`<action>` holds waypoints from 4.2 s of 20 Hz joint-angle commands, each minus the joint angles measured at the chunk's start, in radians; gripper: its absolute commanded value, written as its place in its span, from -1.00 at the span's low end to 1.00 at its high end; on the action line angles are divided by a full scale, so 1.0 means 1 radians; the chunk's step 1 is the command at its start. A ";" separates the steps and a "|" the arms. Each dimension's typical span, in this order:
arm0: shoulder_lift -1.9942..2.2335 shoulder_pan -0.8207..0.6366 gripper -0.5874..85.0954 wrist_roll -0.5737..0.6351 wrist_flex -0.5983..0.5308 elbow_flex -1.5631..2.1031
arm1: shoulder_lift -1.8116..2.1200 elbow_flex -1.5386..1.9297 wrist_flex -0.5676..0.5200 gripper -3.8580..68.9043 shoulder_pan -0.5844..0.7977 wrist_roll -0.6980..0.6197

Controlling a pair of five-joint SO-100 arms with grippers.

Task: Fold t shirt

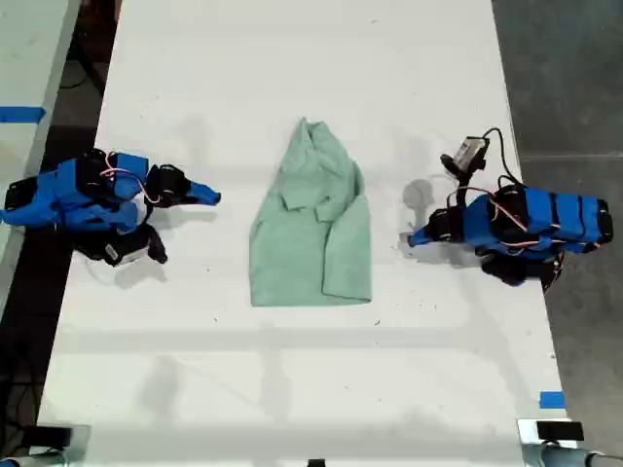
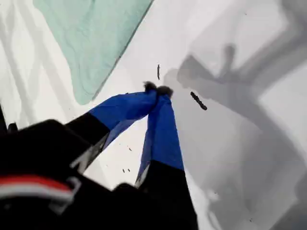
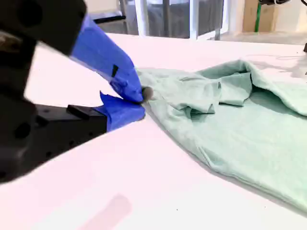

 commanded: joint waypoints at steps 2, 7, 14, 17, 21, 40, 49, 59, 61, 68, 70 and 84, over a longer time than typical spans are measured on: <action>0.008 0.015 -0.98 -0.021 0.002 0.009 | 0.014 0.054 0.003 -0.93 0.000 0.011; 0.008 0.025 -0.99 -0.034 -0.020 0.020 | 0.014 0.054 0.003 -0.93 0.000 0.011; -0.723 0.087 -0.98 -0.233 0.103 -0.508 | 0.014 0.054 0.005 -0.93 0.005 0.012; -1.224 0.270 -0.64 -0.387 0.179 -0.899 | 0.014 0.054 0.005 -0.93 0.005 0.014; -1.617 0.348 -0.62 -0.451 0.164 -1.161 | 0.014 0.054 0.005 -0.93 0.002 0.012; -2.025 0.339 -0.99 -0.359 0.451 -1.750 | 0.014 0.054 0.005 -0.93 -0.002 0.012; -2.295 0.316 -0.99 -0.025 0.109 -2.123 | 0.014 0.054 0.005 -0.93 -0.002 0.014; -2.267 0.279 -0.99 0.081 0.133 -2.166 | 0.014 0.054 0.005 -0.93 -0.005 0.012; -2.051 0.259 -0.99 0.072 0.215 -2.075 | 0.014 0.054 0.005 -0.93 -0.005 0.012; -1.124 0.130 -0.99 0.064 0.026 -1.170 | 0.014 0.054 0.005 -0.93 -0.005 0.014; -0.845 0.143 -0.99 0.021 -0.137 -0.782 | 0.014 0.054 0.005 -0.93 -0.003 0.014; 0.008 0.114 -0.99 0.029 -0.034 0.002 | 0.014 0.054 0.005 -0.93 -0.005 0.015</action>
